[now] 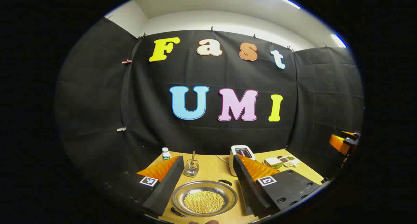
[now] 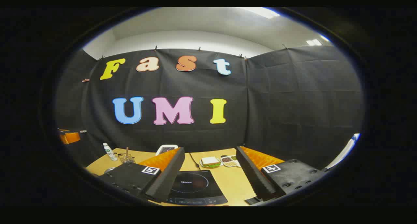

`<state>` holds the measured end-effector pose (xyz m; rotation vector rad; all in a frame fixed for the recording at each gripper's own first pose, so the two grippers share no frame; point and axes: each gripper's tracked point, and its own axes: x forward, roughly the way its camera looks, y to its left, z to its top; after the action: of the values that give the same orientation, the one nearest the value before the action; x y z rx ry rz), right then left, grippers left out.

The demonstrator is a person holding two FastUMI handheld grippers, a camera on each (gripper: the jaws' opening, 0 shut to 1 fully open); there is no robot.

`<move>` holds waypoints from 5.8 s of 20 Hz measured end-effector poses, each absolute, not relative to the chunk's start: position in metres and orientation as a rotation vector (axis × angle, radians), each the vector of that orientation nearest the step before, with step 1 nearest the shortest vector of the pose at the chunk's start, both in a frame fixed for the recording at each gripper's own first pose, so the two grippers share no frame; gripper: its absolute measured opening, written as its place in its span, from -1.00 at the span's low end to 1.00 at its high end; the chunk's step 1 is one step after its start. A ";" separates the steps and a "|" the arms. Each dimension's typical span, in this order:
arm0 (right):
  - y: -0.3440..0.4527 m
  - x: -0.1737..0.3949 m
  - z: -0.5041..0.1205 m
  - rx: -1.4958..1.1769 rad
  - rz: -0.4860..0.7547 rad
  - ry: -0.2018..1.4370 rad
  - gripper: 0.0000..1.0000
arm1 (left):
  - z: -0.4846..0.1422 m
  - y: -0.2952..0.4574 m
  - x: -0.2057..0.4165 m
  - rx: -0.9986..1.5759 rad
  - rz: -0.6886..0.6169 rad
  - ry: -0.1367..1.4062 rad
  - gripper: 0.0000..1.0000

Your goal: First push the handle of the pot to place it horizontally, then grasp the pot with both hands and set it on the induction cooktop.

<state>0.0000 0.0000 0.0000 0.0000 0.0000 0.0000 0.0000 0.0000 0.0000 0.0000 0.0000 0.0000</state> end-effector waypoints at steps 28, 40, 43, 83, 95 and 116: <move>0.044 -0.005 -0.025 -0.010 0.120 0.090 0.97 | -0.064 0.017 0.005 -0.040 -0.053 0.185 0.90; 0.056 -0.015 -0.056 -0.023 0.132 0.171 0.96 | -0.167 0.028 0.000 -0.131 -0.140 0.443 -0.02; 0.061 -0.017 -0.065 -0.030 0.144 0.188 0.97 | -0.193 0.041 -0.004 -0.156 -0.135 0.489 -0.39; 0.070 -0.007 -0.119 -0.056 0.121 0.316 0.97 | -0.361 0.088 -0.002 -0.246 -0.121 0.915 -0.90; 0.080 0.003 -0.118 -0.060 0.085 0.310 0.97 | -0.364 0.148 0.035 -0.171 -0.076 0.924 -0.90; 0.091 0.004 -0.160 -0.029 0.085 0.493 0.97 | -0.363 0.203 0.108 -0.085 -0.019 0.923 -0.90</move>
<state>0.0036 0.0911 -0.1599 -0.0292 0.4930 0.0850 0.1078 0.2029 -0.3627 -0.0854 0.9229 -0.0187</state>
